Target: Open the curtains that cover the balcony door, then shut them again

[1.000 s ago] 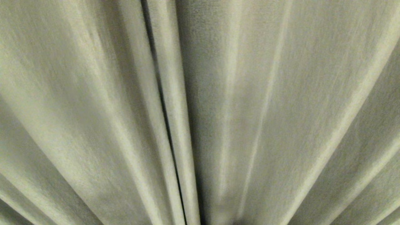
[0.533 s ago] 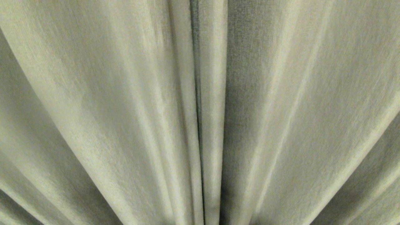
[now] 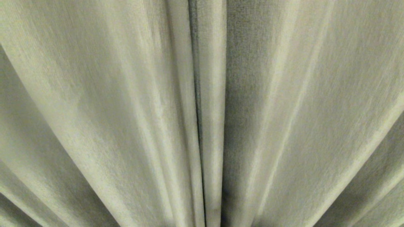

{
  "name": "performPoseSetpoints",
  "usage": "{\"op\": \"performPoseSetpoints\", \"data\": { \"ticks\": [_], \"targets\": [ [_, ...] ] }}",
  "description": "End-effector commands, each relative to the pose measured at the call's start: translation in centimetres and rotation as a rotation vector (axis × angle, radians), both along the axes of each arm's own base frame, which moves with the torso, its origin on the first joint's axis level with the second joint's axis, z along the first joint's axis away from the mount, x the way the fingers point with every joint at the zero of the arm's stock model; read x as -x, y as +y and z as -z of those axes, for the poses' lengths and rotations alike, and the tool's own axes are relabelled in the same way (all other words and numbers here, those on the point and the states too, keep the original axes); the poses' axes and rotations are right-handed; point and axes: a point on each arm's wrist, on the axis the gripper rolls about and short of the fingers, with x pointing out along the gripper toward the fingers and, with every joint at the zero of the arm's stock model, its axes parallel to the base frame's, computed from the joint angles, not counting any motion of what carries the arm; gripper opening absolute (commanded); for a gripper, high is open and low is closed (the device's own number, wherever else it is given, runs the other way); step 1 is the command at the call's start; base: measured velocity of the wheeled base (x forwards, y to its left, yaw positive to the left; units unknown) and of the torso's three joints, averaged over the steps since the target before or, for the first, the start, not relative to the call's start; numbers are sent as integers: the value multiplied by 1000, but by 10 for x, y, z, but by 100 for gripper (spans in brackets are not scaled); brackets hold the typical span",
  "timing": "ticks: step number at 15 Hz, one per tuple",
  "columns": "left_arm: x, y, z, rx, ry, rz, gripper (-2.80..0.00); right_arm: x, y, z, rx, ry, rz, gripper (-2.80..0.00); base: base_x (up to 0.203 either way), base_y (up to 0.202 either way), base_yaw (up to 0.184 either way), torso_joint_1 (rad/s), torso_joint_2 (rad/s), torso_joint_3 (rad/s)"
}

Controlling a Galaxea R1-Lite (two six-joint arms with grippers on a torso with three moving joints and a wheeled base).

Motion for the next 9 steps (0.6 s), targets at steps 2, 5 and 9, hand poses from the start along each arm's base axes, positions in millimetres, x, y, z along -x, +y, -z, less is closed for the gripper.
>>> {"op": "performPoseSetpoints", "data": {
  "ticks": [2,5,9],
  "targets": [
    [0,0,0,1,-1,0,-280,0,0,0,1,1,-1,-280,0,0,0,0,0,0],
    [0,0,0,1,-1,0,-280,0,0,0,1,0,-1,-280,0,0,0,0,0,0],
    [0,0,0,1,-1,0,-280,0,0,0,2,0,-2,-280,0,0,0,0,0,0]
  ]
}}
